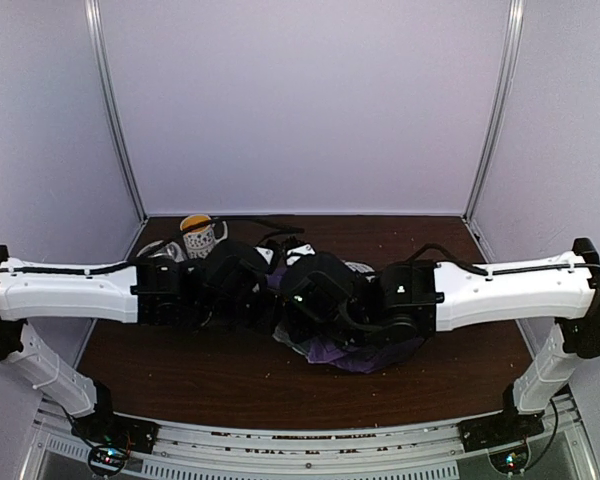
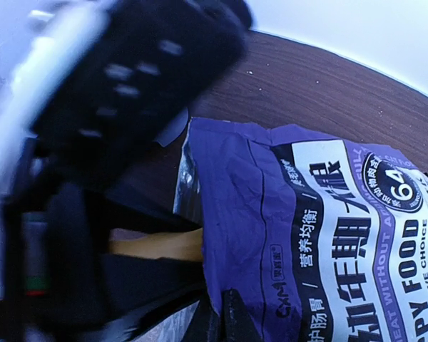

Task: Serve the pet food
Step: Collect the pet food from the pet food bag.

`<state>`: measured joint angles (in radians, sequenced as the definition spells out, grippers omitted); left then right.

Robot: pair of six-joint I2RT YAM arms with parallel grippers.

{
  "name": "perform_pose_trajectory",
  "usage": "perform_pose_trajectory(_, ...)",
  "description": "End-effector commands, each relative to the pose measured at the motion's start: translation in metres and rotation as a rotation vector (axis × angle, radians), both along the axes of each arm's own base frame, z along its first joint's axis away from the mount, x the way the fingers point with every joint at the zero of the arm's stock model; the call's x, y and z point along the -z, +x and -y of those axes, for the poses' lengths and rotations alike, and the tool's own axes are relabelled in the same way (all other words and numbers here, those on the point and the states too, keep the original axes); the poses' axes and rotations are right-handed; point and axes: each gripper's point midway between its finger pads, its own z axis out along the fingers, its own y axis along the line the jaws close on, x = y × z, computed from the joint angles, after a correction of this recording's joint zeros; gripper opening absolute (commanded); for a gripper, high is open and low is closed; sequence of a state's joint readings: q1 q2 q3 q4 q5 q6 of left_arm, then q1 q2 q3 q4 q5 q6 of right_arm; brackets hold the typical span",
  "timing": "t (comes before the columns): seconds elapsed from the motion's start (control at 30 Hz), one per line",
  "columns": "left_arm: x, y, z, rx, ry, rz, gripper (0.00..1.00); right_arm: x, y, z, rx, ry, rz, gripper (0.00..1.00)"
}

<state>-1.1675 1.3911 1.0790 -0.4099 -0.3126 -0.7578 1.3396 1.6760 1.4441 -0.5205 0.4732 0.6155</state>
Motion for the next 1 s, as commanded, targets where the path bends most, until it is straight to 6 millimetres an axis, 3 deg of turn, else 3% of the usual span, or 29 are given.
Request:
perform_pose_trajectory(0.0, 0.051, 0.040, -0.016, -0.167, 0.191, 0.025, 0.13, -0.016, -0.010, 0.006, 0.003, 0.082, -0.009, 0.00)
perform_pose_trajectory(0.17, 0.076, 0.030, 0.032, -0.036, 0.090, -0.080, 0.13, -0.017, -0.011, 0.012, 0.014, 0.107, -0.020, 0.00)
perform_pose_trajectory(0.3, 0.067, 0.014, 0.060, 0.097, -0.052, -0.107, 0.13, -0.015, -0.007, 0.019, 0.022, 0.138, -0.044, 0.00)
perform_pose_trajectory(0.5, 0.058, -0.012, 0.070, 0.237, -0.225, -0.172, 0.12, -0.019, 0.000, 0.038, 0.040, 0.177, -0.064, 0.00)
perform_pose_trajectory(0.77, 0.014, -0.028, 0.081, 0.338, -0.434, -0.204, 0.12, -0.016, 0.007, 0.067, 0.084, 0.225, -0.101, 0.00)
perform_pose_trajectory(0.87, -0.005, -0.027, 0.068, 0.294, -0.522, -0.245, 0.12, -0.021, 0.009, 0.083, 0.108, 0.242, -0.106, 0.00)
perform_pose_trajectory(0.97, -0.012, -0.021, 0.051, 0.218, -0.580, -0.277, 0.12, -0.026, 0.010, 0.088, 0.115, 0.253, -0.105, 0.00)
